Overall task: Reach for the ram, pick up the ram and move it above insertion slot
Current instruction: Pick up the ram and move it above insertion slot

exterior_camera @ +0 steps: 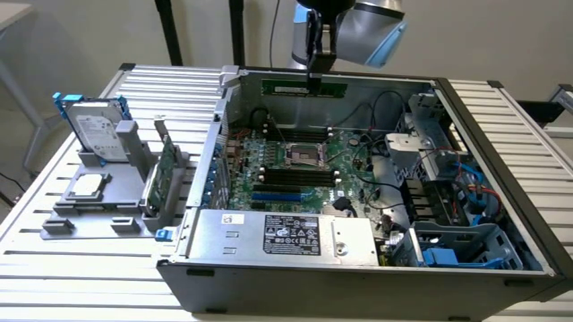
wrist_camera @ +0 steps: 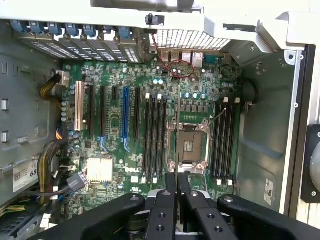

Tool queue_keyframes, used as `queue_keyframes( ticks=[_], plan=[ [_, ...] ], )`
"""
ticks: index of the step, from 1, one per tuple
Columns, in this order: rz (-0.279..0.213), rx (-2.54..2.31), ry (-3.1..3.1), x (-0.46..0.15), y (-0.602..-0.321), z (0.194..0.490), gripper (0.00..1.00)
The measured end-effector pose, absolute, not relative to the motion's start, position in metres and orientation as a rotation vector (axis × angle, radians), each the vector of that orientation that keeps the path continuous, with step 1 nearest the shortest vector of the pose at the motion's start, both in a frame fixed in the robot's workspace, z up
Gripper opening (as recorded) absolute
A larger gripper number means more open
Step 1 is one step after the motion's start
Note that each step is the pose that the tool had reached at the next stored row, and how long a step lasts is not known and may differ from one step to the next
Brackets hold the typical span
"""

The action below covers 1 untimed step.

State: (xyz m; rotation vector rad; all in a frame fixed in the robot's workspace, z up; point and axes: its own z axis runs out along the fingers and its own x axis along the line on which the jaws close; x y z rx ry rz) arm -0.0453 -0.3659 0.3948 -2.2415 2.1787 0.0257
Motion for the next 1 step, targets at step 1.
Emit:
queue_keyframes(
  ticks=[1],
  plan=[
    [0.026, -2.242, 2.179, -0.0453, -0.3659, 0.3948, 0.13]
  ],
)
